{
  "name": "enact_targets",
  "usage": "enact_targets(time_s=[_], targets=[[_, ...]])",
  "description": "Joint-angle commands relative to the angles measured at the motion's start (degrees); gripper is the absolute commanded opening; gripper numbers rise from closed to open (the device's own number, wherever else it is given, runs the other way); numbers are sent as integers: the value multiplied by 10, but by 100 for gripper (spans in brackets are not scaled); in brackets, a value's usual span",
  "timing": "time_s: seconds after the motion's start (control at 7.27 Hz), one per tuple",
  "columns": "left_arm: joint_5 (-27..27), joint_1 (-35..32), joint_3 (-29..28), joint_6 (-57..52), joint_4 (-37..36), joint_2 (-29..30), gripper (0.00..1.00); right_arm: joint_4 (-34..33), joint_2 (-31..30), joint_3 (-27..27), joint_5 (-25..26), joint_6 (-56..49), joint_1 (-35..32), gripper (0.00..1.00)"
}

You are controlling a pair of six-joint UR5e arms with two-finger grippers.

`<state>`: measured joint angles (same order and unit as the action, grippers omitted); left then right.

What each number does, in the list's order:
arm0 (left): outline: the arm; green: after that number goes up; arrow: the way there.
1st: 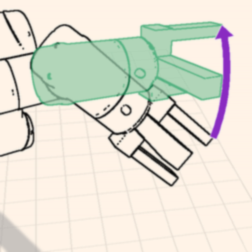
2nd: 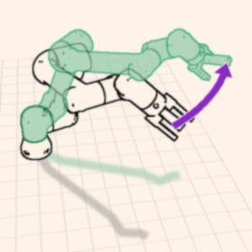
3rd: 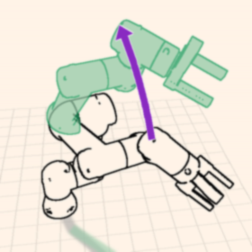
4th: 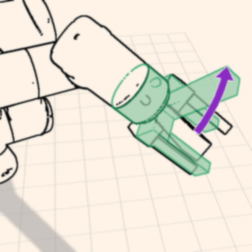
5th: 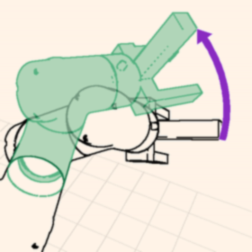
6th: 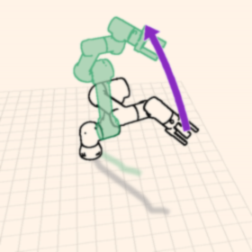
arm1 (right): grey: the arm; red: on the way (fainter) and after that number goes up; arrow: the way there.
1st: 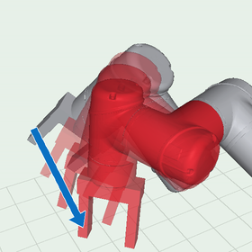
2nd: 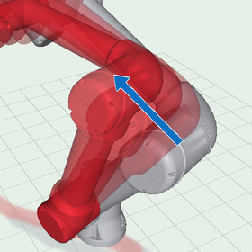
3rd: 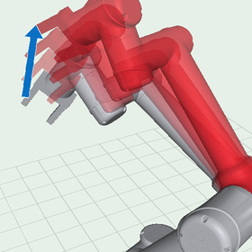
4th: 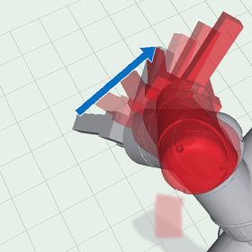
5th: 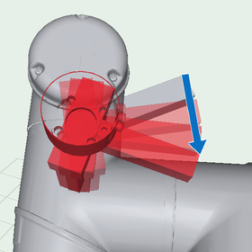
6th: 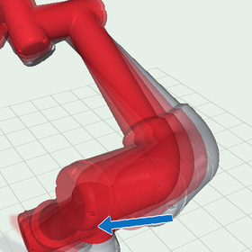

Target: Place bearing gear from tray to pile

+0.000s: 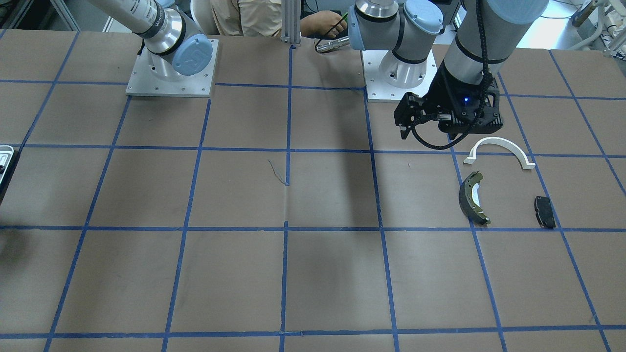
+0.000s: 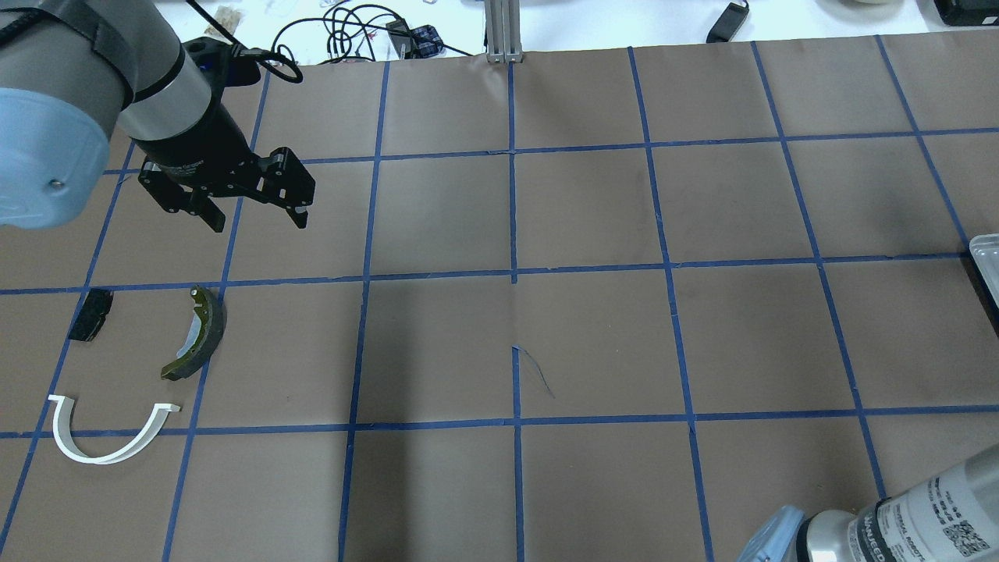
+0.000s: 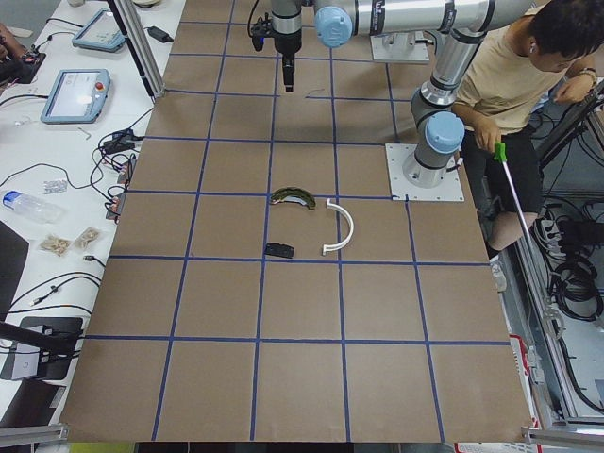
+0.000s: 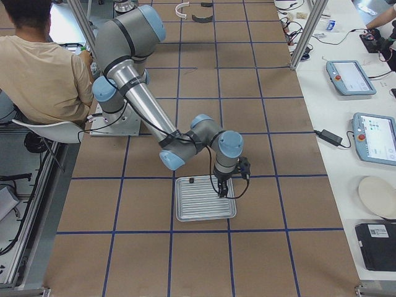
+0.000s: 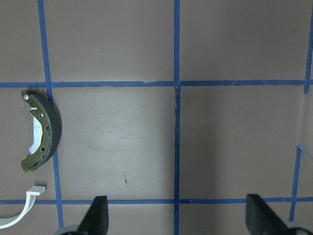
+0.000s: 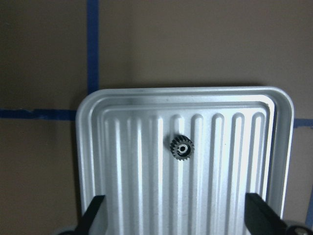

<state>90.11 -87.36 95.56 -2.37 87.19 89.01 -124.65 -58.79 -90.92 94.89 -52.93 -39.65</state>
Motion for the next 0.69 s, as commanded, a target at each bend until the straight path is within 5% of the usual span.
enact_targets(time_s=[0.0,0.55], targets=[[0,0,3,0,-1,-1,100,-26,33,0,-1,1,11,99],[0,0,6,-1,-1,-3,100,-41,46,6,-49,8,8,83]])
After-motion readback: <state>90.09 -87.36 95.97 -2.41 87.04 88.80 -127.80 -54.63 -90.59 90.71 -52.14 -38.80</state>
